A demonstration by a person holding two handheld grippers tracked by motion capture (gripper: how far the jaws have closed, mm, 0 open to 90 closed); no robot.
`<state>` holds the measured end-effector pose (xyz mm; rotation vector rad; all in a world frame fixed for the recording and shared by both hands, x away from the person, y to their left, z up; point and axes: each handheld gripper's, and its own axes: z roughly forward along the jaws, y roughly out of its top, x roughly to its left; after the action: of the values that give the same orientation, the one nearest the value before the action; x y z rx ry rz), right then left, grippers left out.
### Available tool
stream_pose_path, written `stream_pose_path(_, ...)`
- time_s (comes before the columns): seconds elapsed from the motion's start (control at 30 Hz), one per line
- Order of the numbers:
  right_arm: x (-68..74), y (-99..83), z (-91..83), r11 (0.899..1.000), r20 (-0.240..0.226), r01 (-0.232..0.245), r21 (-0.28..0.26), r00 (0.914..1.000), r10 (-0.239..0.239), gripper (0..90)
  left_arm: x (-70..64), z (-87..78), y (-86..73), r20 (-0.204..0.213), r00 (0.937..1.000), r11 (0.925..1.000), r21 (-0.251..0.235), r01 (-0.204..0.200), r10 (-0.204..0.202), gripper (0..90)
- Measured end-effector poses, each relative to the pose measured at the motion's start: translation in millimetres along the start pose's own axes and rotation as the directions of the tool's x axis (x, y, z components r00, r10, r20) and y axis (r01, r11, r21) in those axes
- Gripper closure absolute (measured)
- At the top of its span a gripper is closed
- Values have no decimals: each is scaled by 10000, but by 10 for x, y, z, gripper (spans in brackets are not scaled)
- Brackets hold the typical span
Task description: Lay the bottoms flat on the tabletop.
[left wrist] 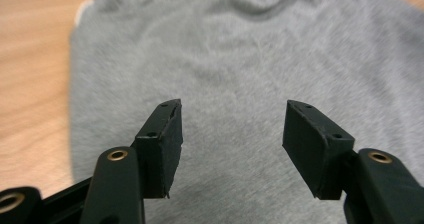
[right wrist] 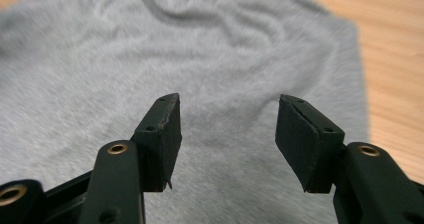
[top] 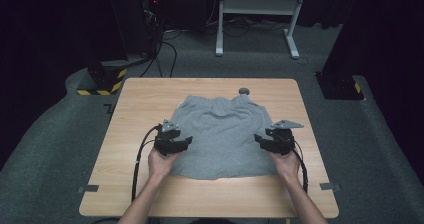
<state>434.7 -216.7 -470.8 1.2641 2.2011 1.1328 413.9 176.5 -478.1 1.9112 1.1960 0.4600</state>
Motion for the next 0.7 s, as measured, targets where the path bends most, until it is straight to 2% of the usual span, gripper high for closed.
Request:
stream_pose_path(0.13, -47, -7, -181, 9989, 93, -136, -439, 9999, 140, 434, 41, -148, 11, 58, 9999, 9993, -359, 136, -134, 399)
stream_pose_path(0.33, -152, -117, -343, 9965, 260, -311, -775, 9991, 332, 433, 129, -330, -44, -31, 9998, 9984, -541, 171, -173, 366)
stream_pose_path(0.5, -239, -243, -455, 9926, 404, -611, -1049, 9970, 656, 433, 213, -463, -153, -256, 9991, 9974, -645, 318, -335, 357)
stream_pose_path(0.6, -278, -320, -512, 9903, 573, -730, -1187, 9951, 802, 433, 251, -504, -240, -528, 9980, 9977, -585, 331, -362, 356)
stream_pose_path(0.7, -321, -403, -562, 9886, 728, -862, -1234, 9927, 956, 433, 302, -534, -349, -690, 9959, 9969, -556, 555, -593, 357)
